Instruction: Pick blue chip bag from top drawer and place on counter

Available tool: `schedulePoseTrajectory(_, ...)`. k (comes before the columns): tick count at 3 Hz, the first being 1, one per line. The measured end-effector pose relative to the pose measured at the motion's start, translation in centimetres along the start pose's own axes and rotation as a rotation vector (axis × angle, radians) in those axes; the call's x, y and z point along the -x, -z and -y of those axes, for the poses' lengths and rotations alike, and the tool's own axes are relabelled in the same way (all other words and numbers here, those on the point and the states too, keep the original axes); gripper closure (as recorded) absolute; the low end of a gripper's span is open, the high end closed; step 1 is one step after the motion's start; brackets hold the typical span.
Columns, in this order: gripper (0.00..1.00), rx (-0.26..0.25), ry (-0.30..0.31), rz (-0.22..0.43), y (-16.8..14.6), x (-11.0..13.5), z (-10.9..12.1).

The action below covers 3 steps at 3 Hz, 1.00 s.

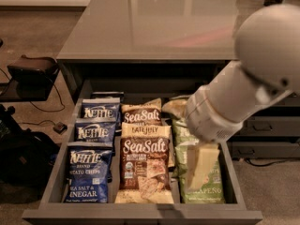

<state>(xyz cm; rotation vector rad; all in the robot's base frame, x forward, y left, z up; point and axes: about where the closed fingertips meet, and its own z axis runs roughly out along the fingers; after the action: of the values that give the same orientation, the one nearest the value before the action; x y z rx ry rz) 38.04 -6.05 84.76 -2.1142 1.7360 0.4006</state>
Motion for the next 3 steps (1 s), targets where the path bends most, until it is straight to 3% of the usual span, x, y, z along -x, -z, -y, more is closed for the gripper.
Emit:
schedulePoseTrajectory(1,0.0,0.024,0.04,0.118,-4.9,3.4,-0.8)
schedulePoseTrajectory(3,0.0,0.041,0.142,0.259,-10.4,11.3,-1.3)
